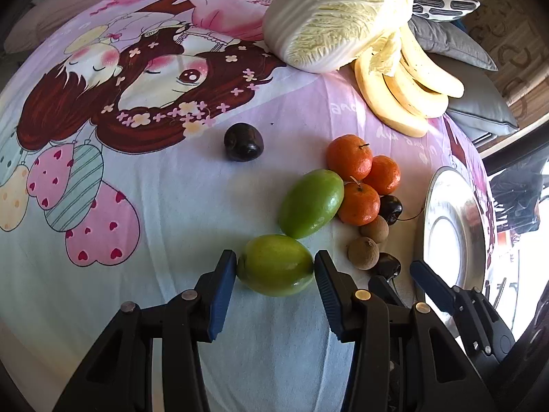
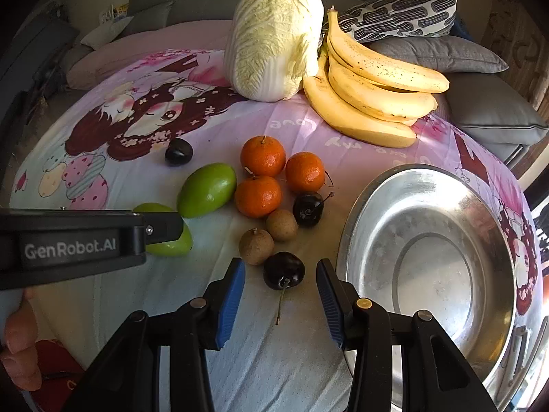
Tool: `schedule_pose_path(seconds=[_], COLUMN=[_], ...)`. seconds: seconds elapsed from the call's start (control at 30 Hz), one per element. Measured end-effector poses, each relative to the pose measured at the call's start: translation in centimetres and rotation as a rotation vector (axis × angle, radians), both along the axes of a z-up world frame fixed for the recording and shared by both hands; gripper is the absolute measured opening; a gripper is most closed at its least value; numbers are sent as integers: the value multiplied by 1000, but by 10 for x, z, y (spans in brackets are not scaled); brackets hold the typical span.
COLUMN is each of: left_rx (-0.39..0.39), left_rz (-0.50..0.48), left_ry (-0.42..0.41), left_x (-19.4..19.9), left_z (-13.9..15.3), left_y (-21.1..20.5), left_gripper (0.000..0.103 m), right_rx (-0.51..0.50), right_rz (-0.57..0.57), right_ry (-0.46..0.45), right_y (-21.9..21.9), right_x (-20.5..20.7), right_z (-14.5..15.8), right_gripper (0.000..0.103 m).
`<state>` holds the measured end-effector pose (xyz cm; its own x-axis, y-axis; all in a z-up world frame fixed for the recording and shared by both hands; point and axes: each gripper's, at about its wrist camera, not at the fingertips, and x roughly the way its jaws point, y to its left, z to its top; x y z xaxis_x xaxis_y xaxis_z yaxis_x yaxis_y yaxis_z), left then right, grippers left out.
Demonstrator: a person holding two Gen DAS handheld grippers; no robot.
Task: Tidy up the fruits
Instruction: 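Grasp a dark cherry with the right tool while the left tool grasps a green oval fruit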
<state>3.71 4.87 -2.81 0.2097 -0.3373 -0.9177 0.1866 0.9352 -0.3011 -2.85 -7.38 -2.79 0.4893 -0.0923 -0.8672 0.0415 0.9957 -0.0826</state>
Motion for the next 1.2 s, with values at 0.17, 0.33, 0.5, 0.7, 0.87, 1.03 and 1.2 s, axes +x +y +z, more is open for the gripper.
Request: schedule_pose_path(seconds=[0.17,0.33,0.5,0.7,0.87,1.03,1.2], left_rx=[-2,-1,25,45,59,66,74], left_rz=[6,9,-10,-23,-25,-20,-30], left_ry=[8,28,31,51,58,65,67], left_x=[0,-1,-1,0,0,0,1], left_z=[-1,0,-3,-7,-7,-7,-7], left_y=[-1,3,-6,-12,-14,-12,-13], left_gripper=[49,51,58,59,59,59,59], right_rx=[-44,-74,-102,-100,-97,-85,-85], right_rz=[6,22,46,48,41,20,18], right_ry=[18,23,32,48,49,60,49], right_y=[3,6,13,13,12,7,7], right_x=[6,8,11,12,11,11,9], right_z=[-6,-8,-11,-14,-15,-17,-15], right_gripper=[46,47,47,42,38,30,30])
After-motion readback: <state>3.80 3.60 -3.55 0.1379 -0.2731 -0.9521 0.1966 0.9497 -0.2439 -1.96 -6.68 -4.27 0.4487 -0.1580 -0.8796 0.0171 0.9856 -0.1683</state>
